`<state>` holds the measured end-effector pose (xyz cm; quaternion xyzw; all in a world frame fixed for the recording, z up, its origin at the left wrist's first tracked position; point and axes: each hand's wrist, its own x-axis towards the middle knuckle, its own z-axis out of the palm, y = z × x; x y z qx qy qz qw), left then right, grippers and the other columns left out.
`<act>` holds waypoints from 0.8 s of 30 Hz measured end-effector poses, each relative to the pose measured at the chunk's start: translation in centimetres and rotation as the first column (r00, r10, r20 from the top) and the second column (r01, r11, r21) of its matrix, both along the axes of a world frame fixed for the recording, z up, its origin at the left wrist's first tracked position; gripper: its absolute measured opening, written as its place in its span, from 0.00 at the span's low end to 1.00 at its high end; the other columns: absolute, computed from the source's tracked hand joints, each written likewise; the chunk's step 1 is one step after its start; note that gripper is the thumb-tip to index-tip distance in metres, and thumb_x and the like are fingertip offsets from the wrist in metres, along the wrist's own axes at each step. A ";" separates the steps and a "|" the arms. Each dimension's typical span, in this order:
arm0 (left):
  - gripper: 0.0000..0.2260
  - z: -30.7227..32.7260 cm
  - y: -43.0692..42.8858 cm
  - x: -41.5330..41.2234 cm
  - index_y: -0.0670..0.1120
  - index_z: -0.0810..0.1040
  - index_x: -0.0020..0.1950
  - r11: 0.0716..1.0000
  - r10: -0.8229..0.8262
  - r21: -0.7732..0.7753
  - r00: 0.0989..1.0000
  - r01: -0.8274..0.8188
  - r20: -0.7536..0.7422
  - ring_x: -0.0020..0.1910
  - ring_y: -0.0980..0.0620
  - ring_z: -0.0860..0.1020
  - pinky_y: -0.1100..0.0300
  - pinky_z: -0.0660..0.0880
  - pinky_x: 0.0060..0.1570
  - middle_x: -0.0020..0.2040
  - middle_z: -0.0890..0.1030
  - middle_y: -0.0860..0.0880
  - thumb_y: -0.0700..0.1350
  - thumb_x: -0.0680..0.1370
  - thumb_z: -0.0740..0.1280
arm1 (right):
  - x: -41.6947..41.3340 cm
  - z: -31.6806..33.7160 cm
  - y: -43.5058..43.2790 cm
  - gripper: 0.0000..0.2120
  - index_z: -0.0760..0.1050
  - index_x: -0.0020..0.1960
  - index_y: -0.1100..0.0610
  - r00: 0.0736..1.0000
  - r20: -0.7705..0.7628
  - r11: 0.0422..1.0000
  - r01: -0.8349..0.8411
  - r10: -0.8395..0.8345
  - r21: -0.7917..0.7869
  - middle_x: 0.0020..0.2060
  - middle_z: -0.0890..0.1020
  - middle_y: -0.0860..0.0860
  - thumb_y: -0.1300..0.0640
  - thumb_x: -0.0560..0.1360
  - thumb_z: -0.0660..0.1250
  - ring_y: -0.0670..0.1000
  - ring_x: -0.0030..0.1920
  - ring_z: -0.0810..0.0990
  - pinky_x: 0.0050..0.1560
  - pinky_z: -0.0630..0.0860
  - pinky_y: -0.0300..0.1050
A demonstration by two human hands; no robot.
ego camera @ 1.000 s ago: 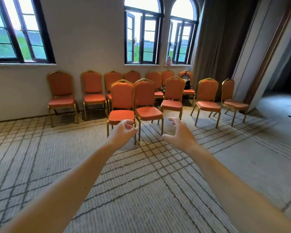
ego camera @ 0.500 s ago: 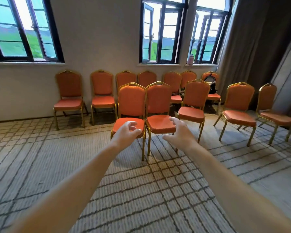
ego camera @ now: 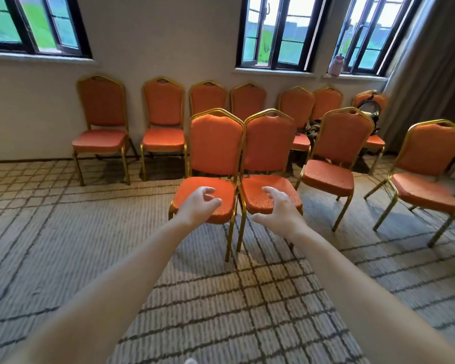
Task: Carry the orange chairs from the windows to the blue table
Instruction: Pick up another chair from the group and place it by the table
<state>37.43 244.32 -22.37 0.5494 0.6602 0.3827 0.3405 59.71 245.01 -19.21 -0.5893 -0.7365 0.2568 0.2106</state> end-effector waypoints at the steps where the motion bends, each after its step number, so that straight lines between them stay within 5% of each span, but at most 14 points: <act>1: 0.21 -0.4 2.6 -0.5 0.49 0.70 0.68 1.000 0.003 -0.019 1.000 -0.003 -0.001 0.47 0.60 0.75 0.64 0.72 0.39 0.54 0.76 0.52 0.52 0.76 0.67 | -0.5 -0.4 2.4 0.40 0.59 0.77 0.50 1.000 0.008 1.000 0.003 -0.003 -0.020 0.73 0.66 0.53 0.50 0.71 0.75 0.54 0.72 0.66 0.67 0.70 0.53; 13: 0.20 -7.3 23.9 -4.7 0.48 0.70 0.68 0.973 0.088 -0.220 0.994 -0.074 0.058 0.49 0.58 0.75 0.64 0.71 0.40 0.54 0.75 0.52 0.51 0.77 0.66 | -5.3 -7.0 26.0 0.40 0.58 0.78 0.50 0.997 0.065 0.972 -0.023 0.039 -0.236 0.73 0.65 0.53 0.52 0.72 0.74 0.53 0.71 0.67 0.61 0.71 0.49; 19: 0.20 -12.3 33.9 -6.8 0.49 0.70 0.67 0.909 0.289 -0.340 0.952 -0.242 0.096 0.46 0.58 0.76 0.59 0.73 0.47 0.50 0.74 0.56 0.51 0.77 0.66 | -9.2 -10.9 41.0 0.39 0.57 0.77 0.47 0.968 0.115 0.931 -0.177 0.223 -0.320 0.74 0.63 0.52 0.50 0.72 0.73 0.52 0.62 0.72 0.49 0.71 0.45; 24: 0.20 -15.7 41.5 -6.8 0.47 0.73 0.66 0.801 0.514 -0.435 0.846 -0.411 0.146 0.46 0.51 0.79 0.53 0.77 0.51 0.52 0.76 0.50 0.50 0.75 0.69 | -11.6 -13.9 51.2 0.39 0.57 0.78 0.49 0.911 0.139 0.871 -0.315 0.389 -0.377 0.75 0.63 0.52 0.51 0.73 0.72 0.51 0.56 0.74 0.46 0.71 0.44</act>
